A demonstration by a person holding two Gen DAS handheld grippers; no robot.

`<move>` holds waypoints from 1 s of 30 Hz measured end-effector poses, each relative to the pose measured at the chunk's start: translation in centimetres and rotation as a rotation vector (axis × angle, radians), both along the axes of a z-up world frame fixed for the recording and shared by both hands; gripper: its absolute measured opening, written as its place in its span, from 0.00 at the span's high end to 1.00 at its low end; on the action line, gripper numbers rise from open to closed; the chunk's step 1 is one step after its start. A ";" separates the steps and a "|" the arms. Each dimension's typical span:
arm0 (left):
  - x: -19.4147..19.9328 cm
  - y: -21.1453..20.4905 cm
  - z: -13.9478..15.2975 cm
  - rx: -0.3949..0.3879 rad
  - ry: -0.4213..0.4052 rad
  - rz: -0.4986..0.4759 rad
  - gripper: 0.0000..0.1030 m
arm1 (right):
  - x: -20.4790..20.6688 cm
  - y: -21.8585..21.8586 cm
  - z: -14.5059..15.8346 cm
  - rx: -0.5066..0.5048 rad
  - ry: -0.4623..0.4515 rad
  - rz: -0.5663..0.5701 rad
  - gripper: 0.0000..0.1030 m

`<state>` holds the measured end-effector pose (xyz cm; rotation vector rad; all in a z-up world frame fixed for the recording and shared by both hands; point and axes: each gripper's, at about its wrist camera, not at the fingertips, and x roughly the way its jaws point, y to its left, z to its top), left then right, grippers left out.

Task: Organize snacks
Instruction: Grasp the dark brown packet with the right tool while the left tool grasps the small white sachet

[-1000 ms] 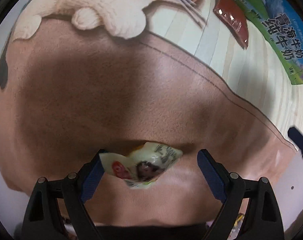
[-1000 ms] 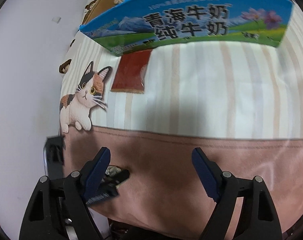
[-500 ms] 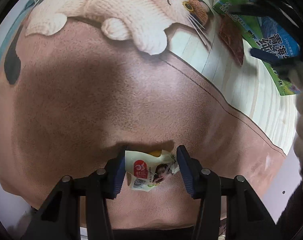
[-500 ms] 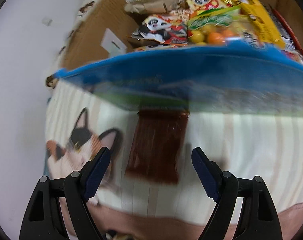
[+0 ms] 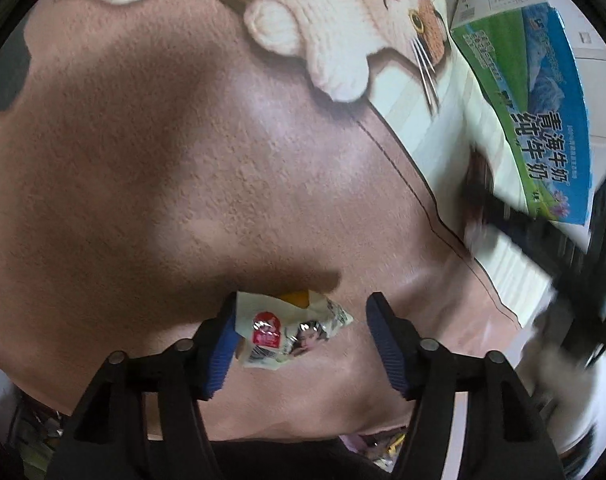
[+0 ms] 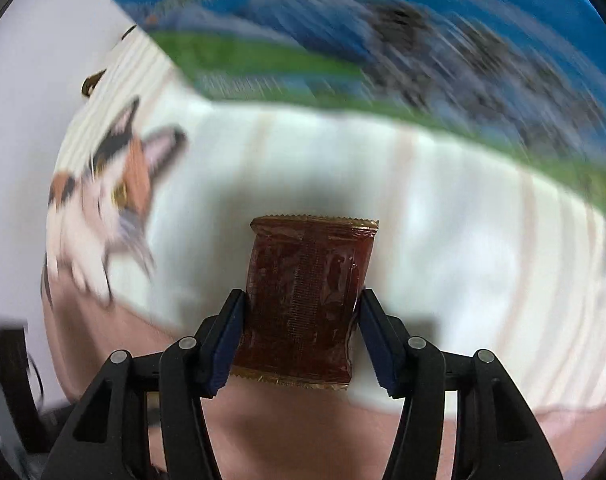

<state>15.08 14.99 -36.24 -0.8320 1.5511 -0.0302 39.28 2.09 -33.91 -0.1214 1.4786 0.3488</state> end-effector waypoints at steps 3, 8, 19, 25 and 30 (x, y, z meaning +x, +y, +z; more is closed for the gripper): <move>0.1 -1.2 -0.7 -0.012 0.003 -0.021 0.32 | -2.3 -2.1 0.1 0.010 0.024 -0.016 0.42; 1.2 -2.8 -0.9 0.063 0.010 -0.091 0.28 | -4.0 -3.8 -0.3 0.017 0.030 -0.052 0.42; 1.5 -7.3 0.6 0.212 -0.042 -0.201 0.56 | -6.6 -3.5 -0.5 -0.005 -0.021 -0.043 0.43; 2.7 -9.7 2.5 0.194 -0.088 -0.190 0.68 | -9.0 -2.5 1.5 0.031 -0.058 -0.049 0.43; 4.6 -11.7 1.9 0.182 -0.073 -0.278 0.66 | -8.9 -4.3 3.5 0.047 -0.076 -0.059 0.43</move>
